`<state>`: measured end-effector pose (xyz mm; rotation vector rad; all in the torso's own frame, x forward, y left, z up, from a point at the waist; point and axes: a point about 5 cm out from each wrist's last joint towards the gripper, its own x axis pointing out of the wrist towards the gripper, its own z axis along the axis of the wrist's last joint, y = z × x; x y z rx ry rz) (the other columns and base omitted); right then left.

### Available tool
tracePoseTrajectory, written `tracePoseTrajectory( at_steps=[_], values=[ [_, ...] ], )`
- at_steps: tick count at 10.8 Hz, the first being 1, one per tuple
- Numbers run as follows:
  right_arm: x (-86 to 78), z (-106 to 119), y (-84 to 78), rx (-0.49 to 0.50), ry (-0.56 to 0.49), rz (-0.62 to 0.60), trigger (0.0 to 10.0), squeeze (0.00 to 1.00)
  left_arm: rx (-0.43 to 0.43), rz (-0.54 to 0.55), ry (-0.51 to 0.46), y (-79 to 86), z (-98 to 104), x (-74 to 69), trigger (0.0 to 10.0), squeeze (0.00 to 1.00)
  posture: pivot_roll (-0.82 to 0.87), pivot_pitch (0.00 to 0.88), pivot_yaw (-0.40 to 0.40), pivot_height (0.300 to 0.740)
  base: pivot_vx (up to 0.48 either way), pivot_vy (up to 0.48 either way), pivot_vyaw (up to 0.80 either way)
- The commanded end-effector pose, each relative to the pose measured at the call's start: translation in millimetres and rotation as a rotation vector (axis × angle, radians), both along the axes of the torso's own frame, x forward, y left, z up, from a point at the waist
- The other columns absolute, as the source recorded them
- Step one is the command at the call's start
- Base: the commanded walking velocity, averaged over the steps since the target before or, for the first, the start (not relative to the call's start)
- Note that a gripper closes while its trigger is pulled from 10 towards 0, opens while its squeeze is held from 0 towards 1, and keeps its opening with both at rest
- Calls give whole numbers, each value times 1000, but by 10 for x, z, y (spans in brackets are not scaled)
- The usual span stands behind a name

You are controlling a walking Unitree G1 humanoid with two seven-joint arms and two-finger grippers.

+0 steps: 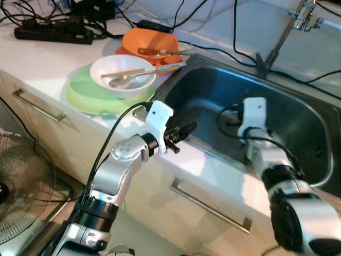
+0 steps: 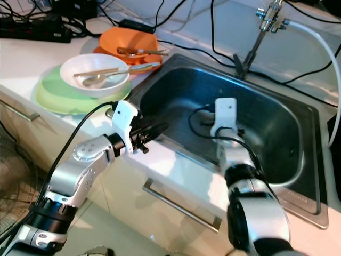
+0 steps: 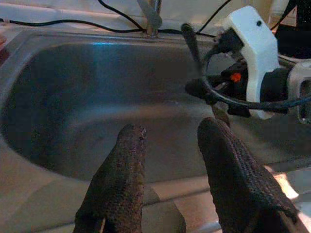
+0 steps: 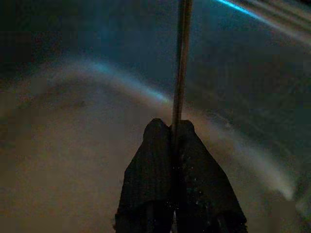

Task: Kitchen organization

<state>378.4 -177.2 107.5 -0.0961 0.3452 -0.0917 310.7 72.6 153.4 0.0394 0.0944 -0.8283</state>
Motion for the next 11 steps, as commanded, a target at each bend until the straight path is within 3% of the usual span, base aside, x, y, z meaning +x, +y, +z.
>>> tracePoseTrajectory(
  at_steps=[1,4,5,6,8,9,10,11],
  values=[
    [5,-10,-13,25,26,-9,10000,0,40,-21,40,-39,-97,-38,10000,0,-24,57,-131,740,0,0,0],
    [13,-34,59,33,44,17,10000,0,54,-25,40,-45,-115,-56,10000,0,-15,49,-143,740,0,0,0],
    [16,-36,68,33,47,24,10000,231,56,-26,41,-47,-119,-61,10000,0,-11,45,-146,740,0,0,0],
    [17,-39,73,34,48,25,10000,1000,58,-29,42,-52,-125,-69,10000,0,-10,41,-147,740,0,0,0],
    [-2,-79,97,32,54,30,10000,1000,57,-40,48,-72,-143,-93,10000,0,-11,34,-146,740,0,0,0],
    [-4,-83,105,32,53,34,10000,922,57,-42,49,-75,-145,-96,10000,0,-12,34,-146,740,0,0,0],
    [17,-25,113,25,-4,40,10000,0,57,-44,45,-86,-146,-102,10000,0,-11,30,-147,740,0,0,0],
    [42,61,115,11,-75,42,10000,0,51,-42,34,-92,-137,-105,10000,0,-14,29,-146,740,0,0,0]
  ],
)
